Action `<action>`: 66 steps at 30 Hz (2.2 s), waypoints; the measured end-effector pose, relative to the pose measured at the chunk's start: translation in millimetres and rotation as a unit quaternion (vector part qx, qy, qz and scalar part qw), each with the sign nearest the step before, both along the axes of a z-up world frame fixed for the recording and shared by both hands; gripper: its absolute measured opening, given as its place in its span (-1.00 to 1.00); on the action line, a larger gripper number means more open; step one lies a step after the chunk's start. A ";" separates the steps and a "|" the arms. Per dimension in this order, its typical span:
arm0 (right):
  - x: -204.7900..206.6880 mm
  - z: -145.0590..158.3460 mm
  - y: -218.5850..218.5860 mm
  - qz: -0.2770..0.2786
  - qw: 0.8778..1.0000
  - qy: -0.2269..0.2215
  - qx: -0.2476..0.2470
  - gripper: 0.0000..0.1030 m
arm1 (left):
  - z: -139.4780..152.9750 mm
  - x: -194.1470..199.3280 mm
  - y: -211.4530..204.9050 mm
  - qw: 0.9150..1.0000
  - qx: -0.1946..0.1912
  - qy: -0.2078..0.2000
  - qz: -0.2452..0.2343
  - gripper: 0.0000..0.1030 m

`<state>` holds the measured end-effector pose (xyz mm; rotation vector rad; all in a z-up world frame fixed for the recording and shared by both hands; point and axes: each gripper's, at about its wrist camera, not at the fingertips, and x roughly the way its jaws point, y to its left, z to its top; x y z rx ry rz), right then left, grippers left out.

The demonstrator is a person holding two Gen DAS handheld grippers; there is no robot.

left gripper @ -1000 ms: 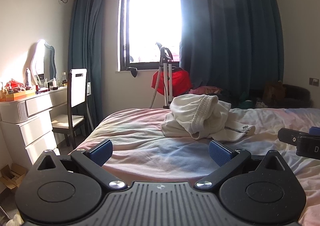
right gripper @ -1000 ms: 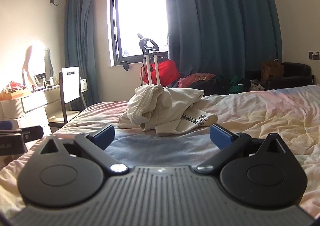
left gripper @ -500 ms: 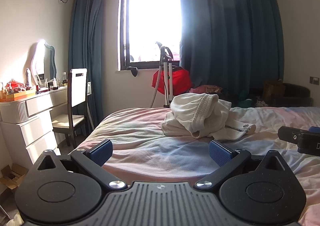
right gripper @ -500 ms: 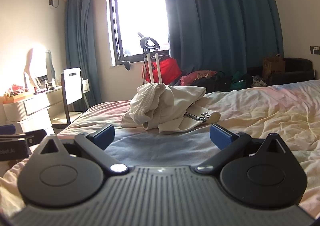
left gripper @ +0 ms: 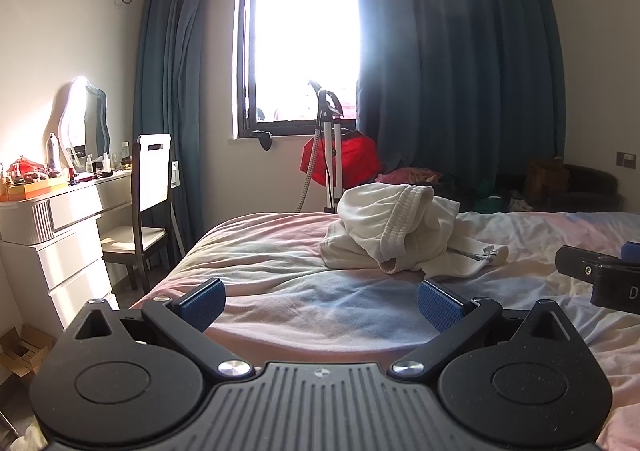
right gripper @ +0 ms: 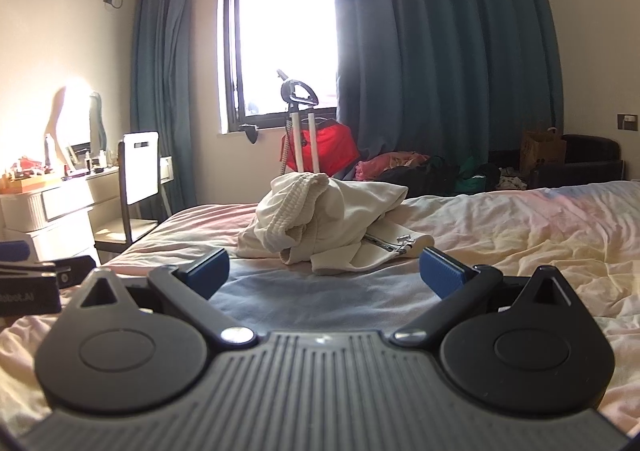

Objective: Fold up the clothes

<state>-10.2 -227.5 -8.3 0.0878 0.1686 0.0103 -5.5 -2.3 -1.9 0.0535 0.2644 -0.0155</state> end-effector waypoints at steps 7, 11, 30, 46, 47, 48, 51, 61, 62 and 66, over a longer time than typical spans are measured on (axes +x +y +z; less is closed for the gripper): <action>3.9 1.5 -6.2 -0.040 0.999 0.023 0.029 1.00 | 0.1 0.6 1.7 1.000 -0.008 0.002 0.000 1.00; 3.2 7.9 -9.7 -0.028 0.998 0.012 0.048 0.51 | -1.6 4.7 4.9 1.000 -0.026 0.013 -0.005 1.00; 61.5 19.9 -89.0 -0.064 0.987 0.028 0.146 0.77 | -26.2 198.6 -79.7 0.992 -0.021 0.082 -0.089 0.98; 132.5 -61.6 -119.8 -0.180 0.965 0.103 0.158 0.74 | -15.6 422.2 -184.8 0.994 0.092 -0.020 0.052 -0.19; 132.7 -63.2 -120.5 -0.184 0.965 0.100 0.160 0.74 | -6.0 421.1 -178.3 0.994 0.079 -0.027 0.069 -0.62; 132.9 -64.8 -121.1 -0.188 0.964 0.098 0.161 0.74 | 5.3 418.5 -170.5 0.994 0.064 -0.032 0.083 -0.87; 129.0 -63.9 -119.1 -0.188 0.964 0.096 0.163 0.74 | 41.0 405.6 -142.8 0.994 0.013 -0.050 0.100 -0.97; 100.6 -44.9 -102.1 -0.157 0.967 0.109 0.167 0.74 | 53.0 333.1 -131.3 0.999 0.023 0.008 0.045 -0.21; 97.3 -43.6 -101.3 -0.155 0.968 0.109 0.167 0.74 | 47.6 330.0 -135.1 0.999 0.027 0.017 0.039 0.05; 86.1 -39.4 -98.4 -0.145 0.969 0.111 0.168 0.74 | 23.4 333.5 -159.0 0.997 0.059 0.045 0.005 0.36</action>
